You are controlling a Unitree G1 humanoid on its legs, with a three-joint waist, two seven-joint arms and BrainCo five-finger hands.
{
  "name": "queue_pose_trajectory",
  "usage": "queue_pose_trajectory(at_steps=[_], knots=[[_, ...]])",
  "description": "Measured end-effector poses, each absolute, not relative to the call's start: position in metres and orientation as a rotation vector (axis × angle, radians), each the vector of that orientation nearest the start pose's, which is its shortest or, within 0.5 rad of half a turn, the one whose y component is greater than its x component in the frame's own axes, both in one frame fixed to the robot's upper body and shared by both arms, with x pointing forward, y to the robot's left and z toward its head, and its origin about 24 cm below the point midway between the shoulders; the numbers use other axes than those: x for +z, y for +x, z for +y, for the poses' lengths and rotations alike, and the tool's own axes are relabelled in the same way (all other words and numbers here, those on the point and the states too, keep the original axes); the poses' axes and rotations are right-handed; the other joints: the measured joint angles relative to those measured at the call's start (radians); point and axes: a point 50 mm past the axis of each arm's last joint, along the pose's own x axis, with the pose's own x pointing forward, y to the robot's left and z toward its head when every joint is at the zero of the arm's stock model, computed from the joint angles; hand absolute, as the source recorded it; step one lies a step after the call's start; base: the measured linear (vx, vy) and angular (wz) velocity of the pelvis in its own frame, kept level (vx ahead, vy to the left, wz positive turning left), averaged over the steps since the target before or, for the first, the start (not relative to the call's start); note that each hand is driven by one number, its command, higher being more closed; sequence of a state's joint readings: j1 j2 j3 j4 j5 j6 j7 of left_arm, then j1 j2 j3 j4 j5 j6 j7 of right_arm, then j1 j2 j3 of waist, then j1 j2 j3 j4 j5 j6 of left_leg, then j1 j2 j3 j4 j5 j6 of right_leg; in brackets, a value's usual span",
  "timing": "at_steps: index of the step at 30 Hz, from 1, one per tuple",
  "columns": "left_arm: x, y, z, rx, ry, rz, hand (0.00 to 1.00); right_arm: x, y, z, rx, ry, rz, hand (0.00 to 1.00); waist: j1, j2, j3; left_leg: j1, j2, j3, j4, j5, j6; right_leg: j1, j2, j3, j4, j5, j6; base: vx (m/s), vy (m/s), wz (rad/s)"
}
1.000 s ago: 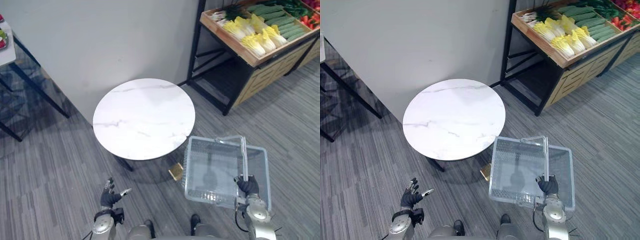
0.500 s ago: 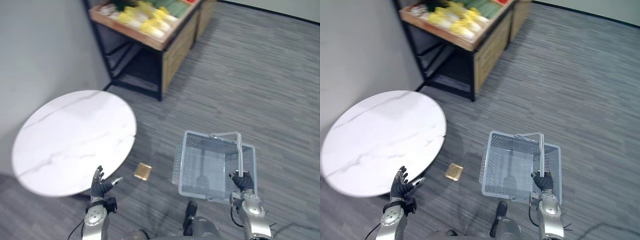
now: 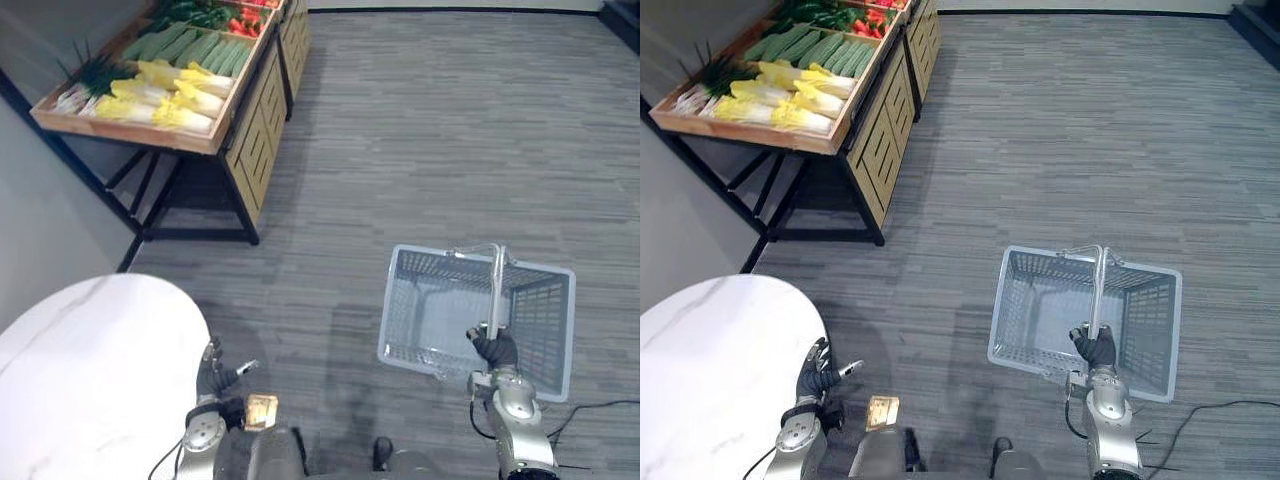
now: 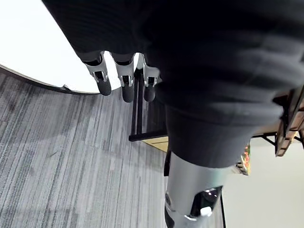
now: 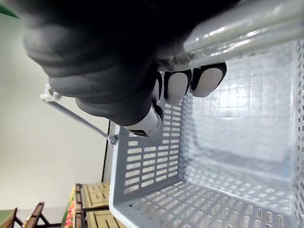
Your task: Pick vegetable in the basket
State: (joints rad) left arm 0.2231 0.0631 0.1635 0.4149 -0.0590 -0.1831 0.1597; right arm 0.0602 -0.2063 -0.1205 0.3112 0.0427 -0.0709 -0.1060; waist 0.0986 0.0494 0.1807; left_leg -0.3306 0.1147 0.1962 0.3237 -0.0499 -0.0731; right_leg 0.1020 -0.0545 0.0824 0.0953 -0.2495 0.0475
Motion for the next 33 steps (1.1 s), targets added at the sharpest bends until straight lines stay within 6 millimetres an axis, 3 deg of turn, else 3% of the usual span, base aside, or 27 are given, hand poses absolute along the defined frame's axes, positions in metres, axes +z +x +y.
queue_pose_trajectory(at_steps=[1,2,3,5,6,7,8,9,11,13,14,15,16,17,18,20,22,23,24,25,26,28,29,30,31,32,33], knots=[[-0.071,0.156,0.229,0.436,0.038,0.426,0.0,-0.023,0.225,-0.23,-0.235,-0.166,0.272,1.0,-0.001,-0.039,-0.024,-0.017,-0.037,0.009,0.032,-0.035,0.054,-0.004,-0.04,0.014,0.009,-0.01,0.002,0.58,0.286,-0.71],[-0.068,0.159,0.229,0.442,0.033,0.413,0.0,-0.023,0.226,-0.229,-0.231,-0.165,0.27,1.0,-0.006,-0.048,-0.026,-0.021,-0.055,0.01,0.045,-0.056,0.086,-0.015,-0.058,0.013,0.044,-0.02,0.02,0.57,0.267,-0.06],[-0.065,0.165,0.226,0.448,0.02,0.391,0.0,-0.025,0.225,-0.23,-0.231,-0.166,0.28,1.0,-0.007,-0.064,-0.032,-0.01,-0.089,0.022,0.049,-0.085,0.126,-0.065,-0.085,0.027,0.179,-0.038,0.064,0.56,0.265,0.23],[-0.062,0.166,0.224,0.459,0.004,0.375,0.0,-0.031,0.223,-0.228,-0.219,-0.17,0.309,1.0,-0.009,-0.069,-0.032,0.058,-0.129,0.037,0.051,-0.123,0.17,-0.14,-0.109,0.058,0.455,-0.017,0.221,0.62,0.253,0.17],[-0.061,0.166,0.226,0.469,0.009,0.367,0.0,-0.038,0.22,-0.224,-0.212,-0.17,0.339,1.0,-0.007,-0.073,-0.03,0.13,-0.149,0.032,0.039,-0.158,0.179,-0.192,-0.102,0.082,0.653,0.045,0.234,0.56,0.162,0.07],[-0.058,0.167,0.228,0.471,0.02,0.354,0.0,-0.044,0.219,-0.218,-0.192,-0.168,0.362,1.0,-0.008,-0.075,-0.026,0.214,-0.161,0.024,0.014,-0.19,0.189,-0.242,-0.106,0.049,0.848,0.051,0.217,0.66,0.139,0.05],[-0.057,0.166,0.229,0.477,0.023,0.35,0.0,-0.045,0.219,-0.215,-0.178,-0.172,0.37,1.0,-0.01,-0.071,-0.024,0.259,-0.162,0.02,-0.003,-0.204,0.191,-0.266,-0.11,0.01,0.913,0.041,0.188,0.53,0.063,0.03],[-0.056,0.166,0.23,0.49,0.028,0.347,0.0,-0.047,0.218,-0.211,-0.154,-0.175,0.379,1.0,-0.016,-0.06,-0.023,0.346,-0.162,0.005,-0.051,-0.219,0.197,-0.311,-0.13,-0.099,0.963,0.006,0.089,0.53,0.048,0.02],[-0.053,0.169,0.232,0.497,0.046,0.336,0.0,-0.045,0.222,-0.208,-0.137,-0.178,0.364,1.0,-0.033,-0.049,-0.021,0.448,-0.149,-0.024,-0.125,-0.228,0.193,-0.405,-0.137,-0.224,0.922,-0.04,0.012,0.56,0.001,0.26],[-0.05,0.177,0.23,0.481,0.048,0.315,0.0,-0.041,0.225,-0.21,-0.143,-0.181,0.347,1.0,-0.062,-0.04,-0.018,0.505,-0.123,-0.063,-0.157,-0.233,0.19,-0.491,-0.13,-0.299,0.735,-0.04,0.006,0.57,-0.054,0.67],[-0.048,0.181,0.228,0.469,0.046,0.306,0.0,-0.04,0.224,-0.213,-0.156,-0.179,0.344,1.0,-0.079,-0.045,-0.016,0.543,-0.111,-0.095,-0.152,-0.233,0.189,-0.522,-0.106,-0.302,0.476,0.043,0.025,0.6,-0.114,0.73],[-0.048,0.182,0.227,0.468,0.047,0.303,0.0,-0.039,0.224,-0.214,-0.159,-0.179,0.341,1.0,-0.084,-0.05,-0.017,0.56,-0.11,-0.116,-0.147,-0.235,0.184,-0.524,-0.1,-0.286,0.368,0.093,0.03,0.63,-0.141,0.8],[-0.047,0.184,0.226,0.463,0.046,0.3,0.0,-0.038,0.223,-0.216,-0.167,-0.182,0.338,1.0,-0.085,-0.054,-0.019,0.585,-0.106,-0.139,-0.135,-0.247,0.163,-0.519,-0.087,-0.256,0.227,0.172,0.031,0.68,-0.202,0.72],[-0.047,0.184,0.227,0.457,0.058,0.296,0.0,-0.039,0.219,-0.219,-0.174,-0.188,0.342,1.0,-0.088,-0.072,-0.025,0.619,-0.105,-0.18,-0.11,-0.277,0.113,-0.51,-0.078,-0.215,0.094,0.259,0.038,0.72,-0.26,0.87],[-0.049,0.183,0.224,0.447,0.069,0.31,0.0,-0.041,0.215,-0.223,-0.179,-0.2,0.354,1.0,-0.092,-0.065,-0.028,0.644,-0.093,-0.221,-0.085,-0.294,0.087,-0.503,-0.067,-0.181,0.13,0.4,-0.003,0.87,-0.339,0.91],[-0.053,0.183,0.215,0.429,0.063,0.324,0.0,-0.042,0.212,-0.229,-0.203,-0.198,0.362,1.0,-0.083,-0.002,-0.038,0.631,-0.025,-0.289,0.027,-0.256,0.043,-0.508,-0.026,-0.201,0.287,0.345,-0.047,0.73,-0.289,0.58],[-0.054,0.184,0.211,0.43,0.051,0.325,0.0,-0.045,0.21,-0.224,-0.196,-0.183,0.375,1.0,-0.087,0.014,-0.038,0.525,-0.002,-0.33,0.281,-0.111,-0.045,-0.448,-0.012,-0.262,0.32,0.264,-0.076,0.76,-0.292,0.43],[-0.056,0.182,0.206,0.429,0.031,0.333,0.0,-0.047,0.207,-0.224,-0.199,-0.179,0.384,1.0,-0.073,0.015,-0.037,0.406,0.039,-0.317,0.534,0.012,-0.122,-0.349,0.012,-0.281,0.257,0.242,-0.089,0.79,-0.248,0.36],[-0.056,0.182,0.204,0.424,0.028,0.333,0.0,-0.046,0.207,-0.224,-0.205,-0.176,0.381,1.0,-0.073,0.016,-0.036,0.356,0.064,-0.291,0.614,0.005,-0.109,-0.301,0.023,-0.29,0.219,0.241,-0.091,0.75,-0.174,0.4],[-0.055,0.185,0.2,0.407,0.027,0.326,0.0,-0.043,0.207,-0.225,-0.223,-0.17,0.367,1.0,-0.077,0.005,-0.028,0.268,0.099,-0.217,0.72,-0.045,-0.035,-0.208,0.027,-0.303,0.143,0.236,-0.091,0.57,-0.113,0.31],[-0.054,0.187,0.199,0.401,0.026,0.322,0.0,-0.042,0.207,-0.226,-0.235,-0.167,0.36,1.0,-0.075,-0.003,-0.024,0.232,0.103,-0.18,0.739,-0.074,-0.002,-0.169,0.022,-0.303,0.113,0.234,-0.088,0.41,-0.066,0.27],[-0.047,0.194,0.195,0.384,0.023,0.285,0.0,-0.032,0.206,-0.234,-0.28,-0.163,0.314,1.0,-0.056,-0.01,-0.02,0.109,0.107,-0.064,0.682,-0.161,0.033,-0.07,-0.001,-0.306,0.036,0.215,-0.064,0.39,0.003,0.13],[-0.041,0.197,0.195,0.383,0.023,0.257,0.0,-0.029,0.207,-0.239,-0.311,-0.151,0.294,1.0,-0.056,-0.015,-0.016,0.047,0.086,-0.034,0.556,-0.186,0.044,-0.043,-0.021,-0.313,0.03,0.194,-0.04,0.41,0.066,0.19],[-0.037,0.199,0.195,0.382,0.022,0.241,0.0,-0.027,0.207,-0.244,-0.337,-0.147,0.284,1.0,-0.056,-0.01,-0.016,0.025,0.074,-0.02,0.467,-0.187,0.045,-0.03,-0.031,-0.319,0.03,0.18,-0.026,0.4,0.136,0.3],[-0.03,0.202,0.195,0.383,0.023,0.205,0.0,-0.025,0.204,-0.253,-0.375,-0.152,0.278,1.0,-0.056,0.005,-0.025,0.011,0.048,0.007,0.25,-0.165,0.028,-0.007,-0.046,-0.329,0.045,0.141,0.002,0.41,0.205,0.32],[-0.024,0.203,0.195,0.384,0.028,0.175,0.0,-0.024,0.201,-0.261,-0.4,-0.164,0.279,1.0,-0.055,0.03,-0.03,0.009,0.037,0.022,0.094,-0.066,0.04,0.018,-0.045,-0.332,0.06,0.106,0.023,0.52,0.246,0.31],[-0.019,0.204,0.199,0.386,0.042,0.149,0.0,-0.032,0.198,-0.26,-0.412,-0.157,0.317,1.0,-0.048,-0.003,-0.042,0.053,-0.012,0.059,0.062,-0.046,0.101,0.05,-0.087,-0.312,0.068,0.073,0.042,0.58,0.254,0.42]])
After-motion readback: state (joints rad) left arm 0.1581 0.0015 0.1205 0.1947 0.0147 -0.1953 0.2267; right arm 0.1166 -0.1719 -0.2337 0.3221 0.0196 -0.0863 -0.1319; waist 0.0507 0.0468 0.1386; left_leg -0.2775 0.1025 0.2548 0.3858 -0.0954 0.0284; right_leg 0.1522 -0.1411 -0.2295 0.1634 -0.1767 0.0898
